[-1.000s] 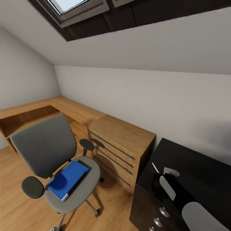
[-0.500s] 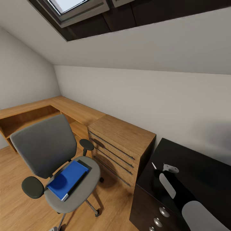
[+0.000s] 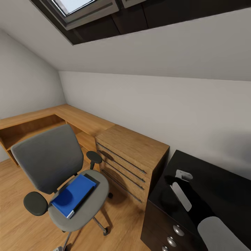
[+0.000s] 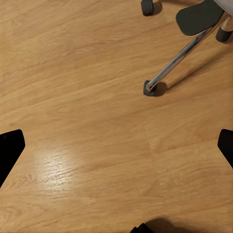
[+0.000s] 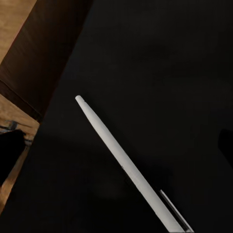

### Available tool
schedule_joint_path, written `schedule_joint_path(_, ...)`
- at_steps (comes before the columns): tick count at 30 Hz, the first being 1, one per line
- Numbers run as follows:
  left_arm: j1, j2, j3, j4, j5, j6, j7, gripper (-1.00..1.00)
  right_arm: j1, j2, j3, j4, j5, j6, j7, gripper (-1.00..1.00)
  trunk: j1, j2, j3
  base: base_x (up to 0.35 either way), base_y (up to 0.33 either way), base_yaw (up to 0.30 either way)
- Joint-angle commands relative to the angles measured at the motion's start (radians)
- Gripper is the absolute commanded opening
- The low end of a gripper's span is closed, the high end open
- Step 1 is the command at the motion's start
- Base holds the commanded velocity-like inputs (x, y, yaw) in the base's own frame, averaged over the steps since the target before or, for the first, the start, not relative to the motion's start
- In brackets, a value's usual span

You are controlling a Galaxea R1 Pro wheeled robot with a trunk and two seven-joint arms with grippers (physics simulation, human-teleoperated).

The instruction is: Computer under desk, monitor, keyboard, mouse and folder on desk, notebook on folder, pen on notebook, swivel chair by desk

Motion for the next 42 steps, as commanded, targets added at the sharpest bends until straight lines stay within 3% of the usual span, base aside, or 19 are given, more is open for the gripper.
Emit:
schedule_joint_path(1, -0.001, 0.001, -0.008, -0.002, 0.009, -0.005, 0.005, 1.00, 0.000, -0.001, 0.005, -0.015, -0.008, 0.003, -0.009, 1.00, 0.000, -0.001, -0.001, 0.000, 0.000, 0.000)
schedule_joint_path(10, -0.001, 0.001, -0.009, -0.002, 0.009, -0.004, 0.006, 1.00, 0.019, 0.002, 0.009, -0.135, -0.010, 0.002, -0.015, 1.00, 0.000, -0.001, -0.001, 0.000, 0.000, 0.020)
schedule_joint_path(42, -0.001, 0.001, -0.009, -0.002, 0.009, -0.005, 0.005, 1.00, 0.030, 0.011, 0.015, -0.147, -0.008, -0.006, -0.023, 1.00, 0.000, -0.001, -0.001, 0.000, 0.000, 0.261)
